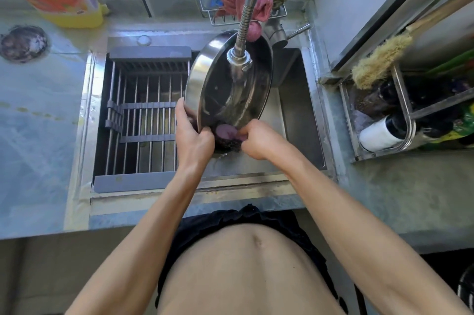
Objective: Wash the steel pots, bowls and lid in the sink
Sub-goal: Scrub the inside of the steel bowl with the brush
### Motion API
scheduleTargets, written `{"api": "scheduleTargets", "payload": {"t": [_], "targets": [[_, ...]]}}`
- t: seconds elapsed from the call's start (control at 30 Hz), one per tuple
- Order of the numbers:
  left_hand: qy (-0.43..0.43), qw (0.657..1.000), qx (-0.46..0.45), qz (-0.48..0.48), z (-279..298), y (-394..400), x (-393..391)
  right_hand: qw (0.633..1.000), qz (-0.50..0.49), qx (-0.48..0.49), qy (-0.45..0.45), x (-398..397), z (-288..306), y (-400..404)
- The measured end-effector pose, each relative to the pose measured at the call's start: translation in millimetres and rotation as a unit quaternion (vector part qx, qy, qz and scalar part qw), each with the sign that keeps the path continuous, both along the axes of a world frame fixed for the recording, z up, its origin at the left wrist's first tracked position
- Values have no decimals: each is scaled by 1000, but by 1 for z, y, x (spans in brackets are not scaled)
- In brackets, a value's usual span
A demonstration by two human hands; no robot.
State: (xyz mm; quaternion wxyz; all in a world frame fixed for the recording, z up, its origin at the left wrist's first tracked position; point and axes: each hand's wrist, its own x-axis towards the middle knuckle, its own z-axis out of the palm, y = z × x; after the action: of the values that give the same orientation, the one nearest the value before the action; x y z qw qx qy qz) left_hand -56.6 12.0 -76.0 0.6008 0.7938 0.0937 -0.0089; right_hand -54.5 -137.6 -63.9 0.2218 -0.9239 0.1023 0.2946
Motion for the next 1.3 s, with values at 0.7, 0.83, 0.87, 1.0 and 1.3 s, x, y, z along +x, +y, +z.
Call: {"api": "scheduleTargets", "payload": {"t": [0.7, 0.83, 0.87, 1.0, 1.3], "targets": [[-39, 999, -24, 11, 2, -6, -10, 991, 43, -122, -29, 7, 8, 17], [-28, 997, -62, 25, 1, -5, -11, 998, 28, -46, 26, 8, 11, 22], [-27, 998, -59, 27, -2, -5, -11, 997, 31, -64, 26, 8, 11, 18], [-20, 999, -42, 17, -5, -6, -18, 974, 91, -201, -43, 5, 2, 3], [101, 981, -151, 64, -21, 2, -13, 928, -351, 114, -51, -24, -36, -8]]}}
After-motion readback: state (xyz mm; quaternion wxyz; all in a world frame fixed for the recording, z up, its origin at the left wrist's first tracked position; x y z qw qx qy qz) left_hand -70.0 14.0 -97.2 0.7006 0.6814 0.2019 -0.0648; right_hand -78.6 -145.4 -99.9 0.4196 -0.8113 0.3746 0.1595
